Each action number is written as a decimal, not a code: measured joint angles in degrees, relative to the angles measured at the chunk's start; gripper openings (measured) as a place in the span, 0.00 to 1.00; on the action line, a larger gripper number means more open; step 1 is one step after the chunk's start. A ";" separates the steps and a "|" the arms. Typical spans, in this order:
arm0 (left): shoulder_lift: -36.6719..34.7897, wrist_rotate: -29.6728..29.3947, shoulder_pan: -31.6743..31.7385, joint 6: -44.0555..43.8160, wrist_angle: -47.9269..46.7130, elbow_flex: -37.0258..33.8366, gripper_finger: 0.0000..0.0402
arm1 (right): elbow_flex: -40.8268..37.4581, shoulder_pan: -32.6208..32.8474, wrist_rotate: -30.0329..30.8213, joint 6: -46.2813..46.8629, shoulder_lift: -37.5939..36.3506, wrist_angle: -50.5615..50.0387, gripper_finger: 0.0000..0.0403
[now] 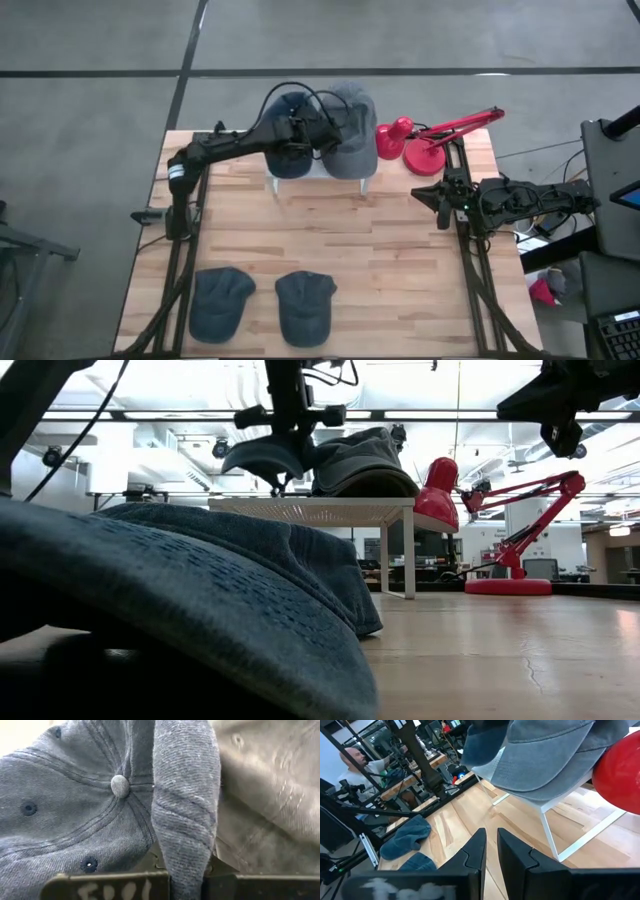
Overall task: Pick & Place hat
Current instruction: Put the top blue cap on the shelf
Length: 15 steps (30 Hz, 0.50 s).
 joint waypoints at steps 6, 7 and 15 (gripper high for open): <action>0.00 2.83 0.08 1.64 4.76 -2.72 0.03 | 0.00 -0.01 0.00 0.16 -0.02 0.01 0.11; 0.00 3.25 0.06 1.96 5.34 -3.03 0.03 | 0.00 -0.01 0.00 0.20 -0.02 0.00 0.11; 0.00 4.37 0.08 4.04 8.80 -4.24 0.03 | 0.00 -0.02 0.00 0.63 -0.07 0.03 0.11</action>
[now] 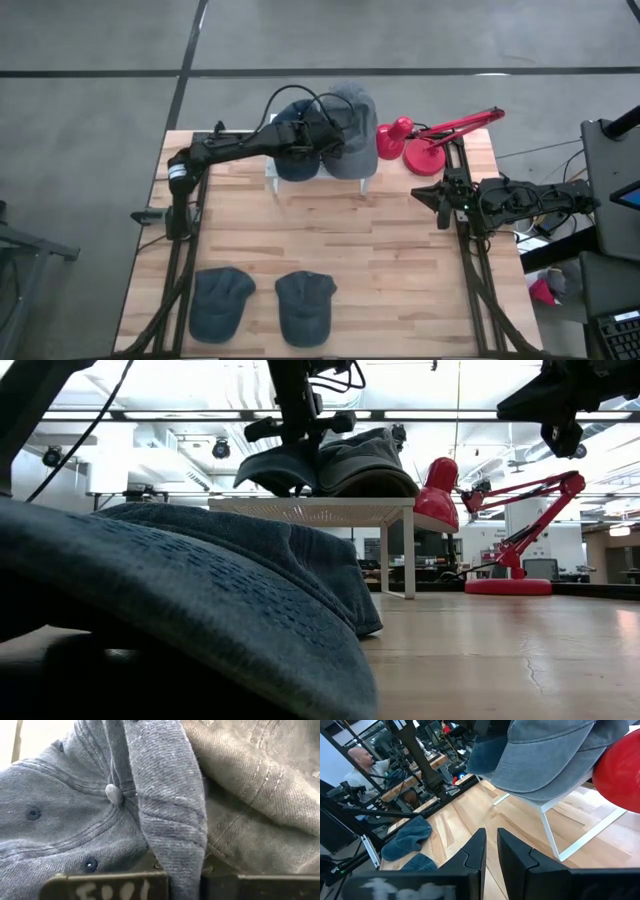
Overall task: Pick & Place hat
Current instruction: Put the top blue cap on the shelf
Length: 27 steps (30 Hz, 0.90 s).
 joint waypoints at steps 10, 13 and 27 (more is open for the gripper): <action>-0.04 0.02 0.02 1.05 0.00 0.00 0.13 | 0.00 0.02 0.00 0.02 0.00 0.05 0.11; -0.04 -0.26 0.04 1.11 0.00 0.00 0.16 | 0.00 0.00 0.00 0.29 0.02 0.05 0.11; -0.90 -0.61 0.11 4.98 -0.57 0.00 0.20 | 0.00 0.00 0.00 0.68 0.02 0.11 0.11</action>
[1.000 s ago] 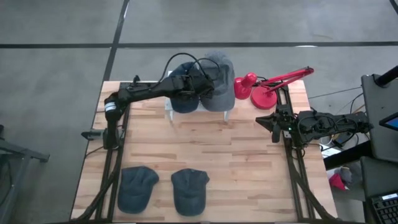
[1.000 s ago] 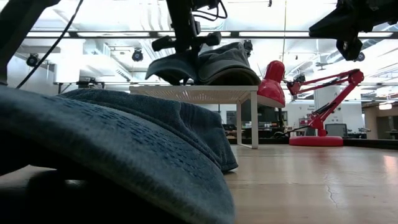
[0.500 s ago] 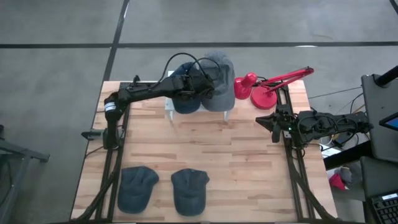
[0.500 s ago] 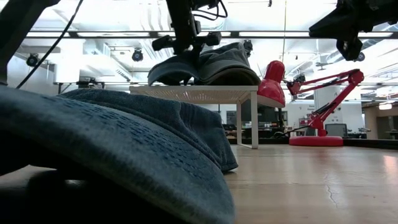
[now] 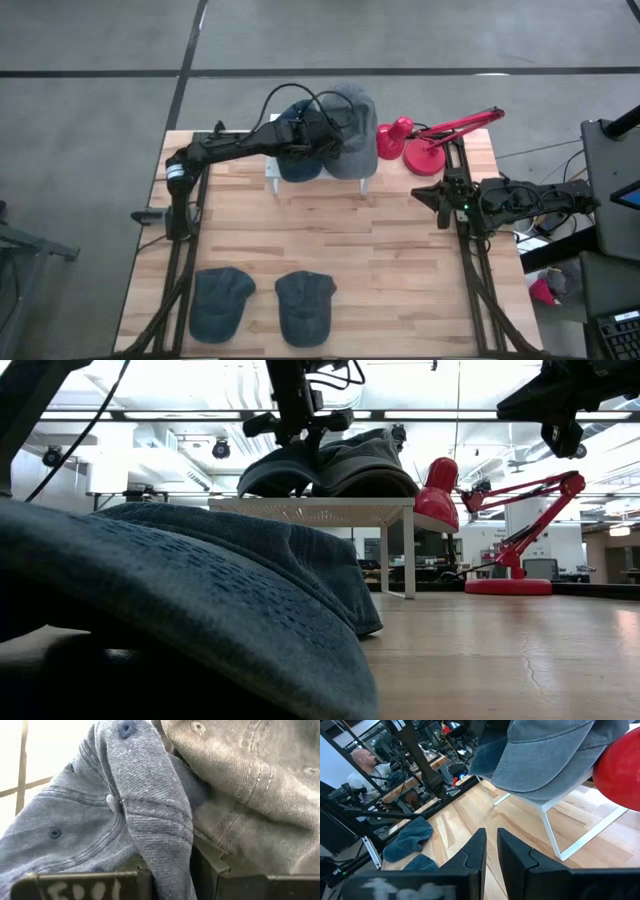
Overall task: Pick & Place hat
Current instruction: Put the top blue cap on the shelf
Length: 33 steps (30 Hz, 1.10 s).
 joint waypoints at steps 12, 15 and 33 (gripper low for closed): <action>-0.19 -0.08 -0.02 1.19 -1.08 2.11 0.21 | 0.00 -0.01 0.00 -0.02 0.00 0.03 0.11; -0.22 -0.09 -0.08 1.32 -1.57 2.46 0.21 | 0.00 0.01 0.00 -0.02 0.00 0.05 0.11; -1.55 -0.52 -0.11 1.63 -4.87 2.47 0.21 | 0.01 0.00 0.00 -0.09 0.04 0.07 0.11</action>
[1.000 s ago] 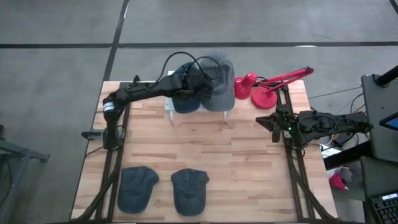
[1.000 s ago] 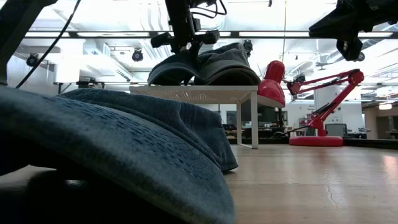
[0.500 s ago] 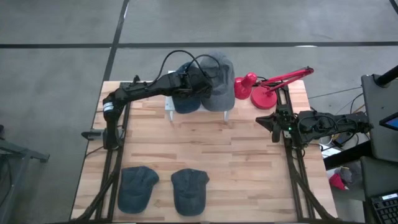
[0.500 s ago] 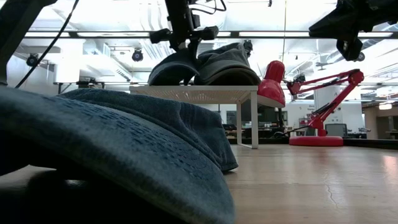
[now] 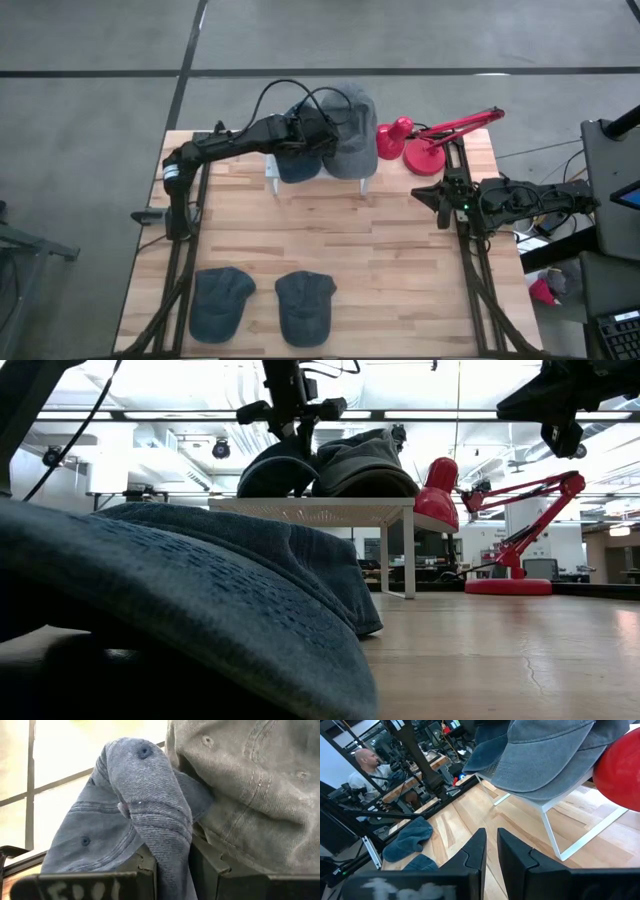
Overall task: Pick & Place hat
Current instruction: Put the top blue cap on the shelf
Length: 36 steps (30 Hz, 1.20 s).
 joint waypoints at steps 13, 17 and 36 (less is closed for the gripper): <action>-1.15 0.00 -0.25 2.49 0.12 0.00 0.21 | 0.02 -0.01 0.00 0.00 -0.02 0.11 0.11; -1.21 0.19 -0.24 3.70 0.59 0.00 0.21 | 0.02 -0.01 0.00 0.00 -0.07 0.11 0.11; -1.30 3.08 -0.28 8.60 2.66 0.01 0.53 | 0.02 0.01 0.00 0.02 -0.04 0.22 0.11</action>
